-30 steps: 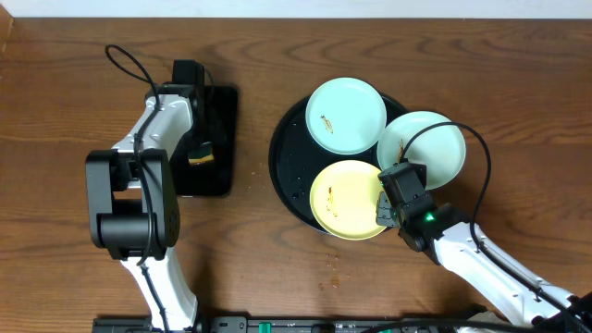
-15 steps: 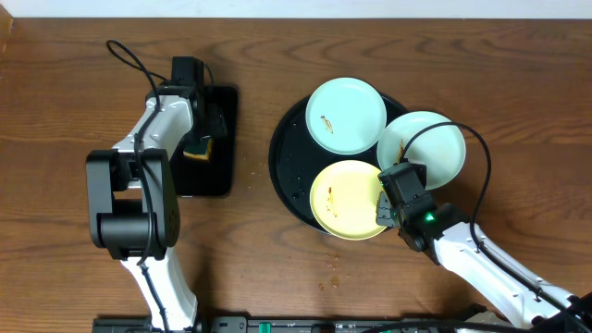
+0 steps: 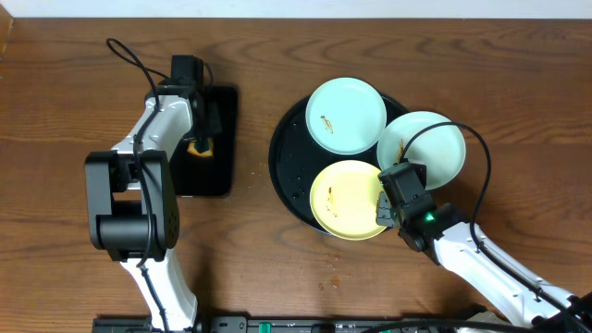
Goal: Clean dirty plates on tray and stack at the side
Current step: 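Lift the sponge with the left gripper while right holds yellow plate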
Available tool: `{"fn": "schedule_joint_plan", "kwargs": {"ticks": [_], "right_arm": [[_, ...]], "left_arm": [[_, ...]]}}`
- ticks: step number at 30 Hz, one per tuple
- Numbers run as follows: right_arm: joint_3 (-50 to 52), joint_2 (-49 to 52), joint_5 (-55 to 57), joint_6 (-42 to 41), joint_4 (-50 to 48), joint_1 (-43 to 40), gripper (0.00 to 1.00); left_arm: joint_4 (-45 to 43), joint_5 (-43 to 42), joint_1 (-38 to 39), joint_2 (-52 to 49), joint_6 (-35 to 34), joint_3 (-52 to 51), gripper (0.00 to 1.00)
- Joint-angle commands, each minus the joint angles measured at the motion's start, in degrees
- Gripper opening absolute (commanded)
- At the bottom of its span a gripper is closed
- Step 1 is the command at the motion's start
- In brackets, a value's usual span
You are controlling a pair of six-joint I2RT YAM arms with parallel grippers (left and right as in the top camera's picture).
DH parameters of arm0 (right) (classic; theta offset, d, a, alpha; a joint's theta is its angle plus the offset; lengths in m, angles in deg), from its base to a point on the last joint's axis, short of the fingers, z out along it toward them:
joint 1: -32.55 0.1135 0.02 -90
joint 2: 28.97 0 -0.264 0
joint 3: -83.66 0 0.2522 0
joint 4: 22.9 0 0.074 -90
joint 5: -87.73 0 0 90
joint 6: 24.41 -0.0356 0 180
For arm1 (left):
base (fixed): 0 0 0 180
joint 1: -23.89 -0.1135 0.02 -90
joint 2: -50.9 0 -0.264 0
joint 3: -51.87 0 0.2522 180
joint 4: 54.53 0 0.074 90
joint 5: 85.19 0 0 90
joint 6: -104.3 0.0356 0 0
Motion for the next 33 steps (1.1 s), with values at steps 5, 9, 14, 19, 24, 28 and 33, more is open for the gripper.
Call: {"fn": "schedule_joint_plan", "kwargs": {"ticks": [5,9,14,19,24,28,33], "right_arm": [[0.37,0.44,1.01,0.13,-0.09,-0.07,0.39],[0.59,1.90,0.98,0.09,-0.55,-0.07,0.38],[0.59,3.93,0.94,0.09,-1.97,-0.04,0.27],[0.59,5.40,0.52,0.09,-2.75,0.04,0.26],[0.59,6.32,0.57,0.09,-3.48,0.04,0.19],[0.61,7.82,0.50,0.07,-4.61,0.04,0.13],[0.52,7.96,0.35,0.46,-6.01,0.04,0.01]], "left_arm": [[3.28,1.55,-0.37,1.14,0.02,-0.37,0.70],[4.15,1.55,-0.37,1.14,0.02,-0.39,0.71],[4.04,1.53,-0.37,1.07,0.00,-0.90,0.71],[1.22,1.55,-0.37,1.07,0.00,-2.54,0.71],[1.09,1.53,-0.37,1.05,0.00,-2.56,0.71],[1.05,1.53,-0.37,1.05,0.00,-2.82,0.71],[1.03,1.53,-0.37,1.05,0.00,-2.86,0.72]]}}
